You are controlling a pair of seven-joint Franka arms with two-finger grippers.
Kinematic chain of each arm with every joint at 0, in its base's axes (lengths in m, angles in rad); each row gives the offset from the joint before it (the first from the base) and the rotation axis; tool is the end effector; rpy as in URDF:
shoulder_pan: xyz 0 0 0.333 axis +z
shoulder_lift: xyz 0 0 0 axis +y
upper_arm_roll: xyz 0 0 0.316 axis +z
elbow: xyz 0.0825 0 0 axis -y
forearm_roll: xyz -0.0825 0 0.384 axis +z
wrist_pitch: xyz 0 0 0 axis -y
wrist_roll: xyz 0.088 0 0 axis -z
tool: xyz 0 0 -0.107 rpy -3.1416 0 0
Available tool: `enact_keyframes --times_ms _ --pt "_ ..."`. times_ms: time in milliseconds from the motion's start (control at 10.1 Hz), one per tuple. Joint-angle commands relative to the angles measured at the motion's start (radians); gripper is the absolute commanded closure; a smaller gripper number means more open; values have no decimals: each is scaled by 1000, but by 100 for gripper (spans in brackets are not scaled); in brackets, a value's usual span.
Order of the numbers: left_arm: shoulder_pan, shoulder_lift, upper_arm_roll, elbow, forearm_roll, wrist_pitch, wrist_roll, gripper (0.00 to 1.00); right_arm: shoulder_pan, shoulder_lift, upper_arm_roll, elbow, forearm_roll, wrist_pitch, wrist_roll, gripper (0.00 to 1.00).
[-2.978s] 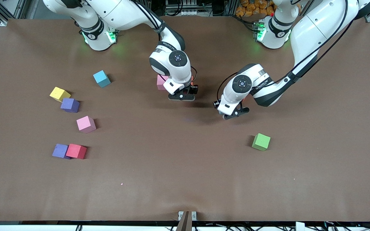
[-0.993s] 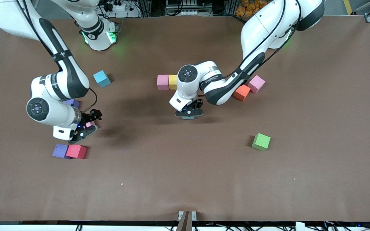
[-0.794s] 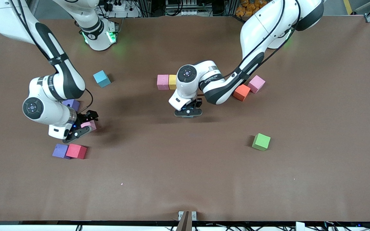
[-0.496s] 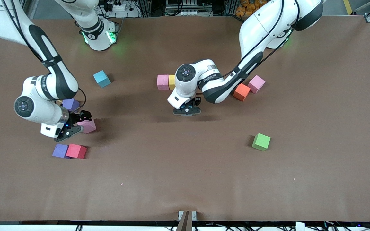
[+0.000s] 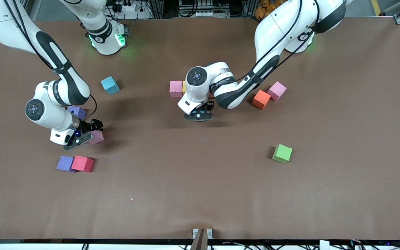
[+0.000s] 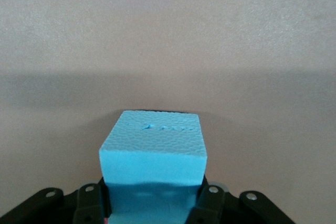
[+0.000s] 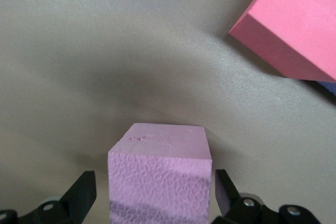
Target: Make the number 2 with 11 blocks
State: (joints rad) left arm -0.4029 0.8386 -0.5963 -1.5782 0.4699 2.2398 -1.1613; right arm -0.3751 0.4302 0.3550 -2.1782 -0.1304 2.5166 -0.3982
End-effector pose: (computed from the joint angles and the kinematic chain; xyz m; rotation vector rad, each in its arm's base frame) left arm 0.4349 -0.5411 0.2032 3.1126 0.0269 -0.1036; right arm 0.5546 -0.0067 0.1972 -2.9760 -0.6986 0.0644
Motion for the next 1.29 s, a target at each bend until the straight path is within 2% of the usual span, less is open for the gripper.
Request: enact_keyframes --times_ms 0,199,298,397,496,695,993,1092,1191 --pt "-4 -1 1 0 -28 -14 23 62 -24 -7 19 -20 -9 16 10 22" --pt "-2 -1 1 -8 -27 -14 23 61 -22 -7 19 -12 -11 11 10 53" --pt "-2 -3 1 -9 -27 -14 23 60 -16 -11 25 -3 -11 5 10 62" --pt "-2 -3 1 -14 -28 -14 22 40 -12 -13 45 17 -11 -4 15 65" --pt "-4 -3 3 -13 -27 -14 20 0 -11 -16 67 41 -9 -33 18 68" --pt "-4 -9 1 -13 -28 -14 12 0 -8 -18 122 101 -29 -158 70 69" --pt "16 -76 0 0 -40 -86 -38 0 -7 -22 276 103 -277 -167 68 69" --pt "41 -117 0 -3 -46 -113 -53 0 2 -27 332 103 -294 -167 65 69" --pt "103 -156 -2 -12 -56 -138 -58 0 37 -25 355 104 -322 -167 62 69"
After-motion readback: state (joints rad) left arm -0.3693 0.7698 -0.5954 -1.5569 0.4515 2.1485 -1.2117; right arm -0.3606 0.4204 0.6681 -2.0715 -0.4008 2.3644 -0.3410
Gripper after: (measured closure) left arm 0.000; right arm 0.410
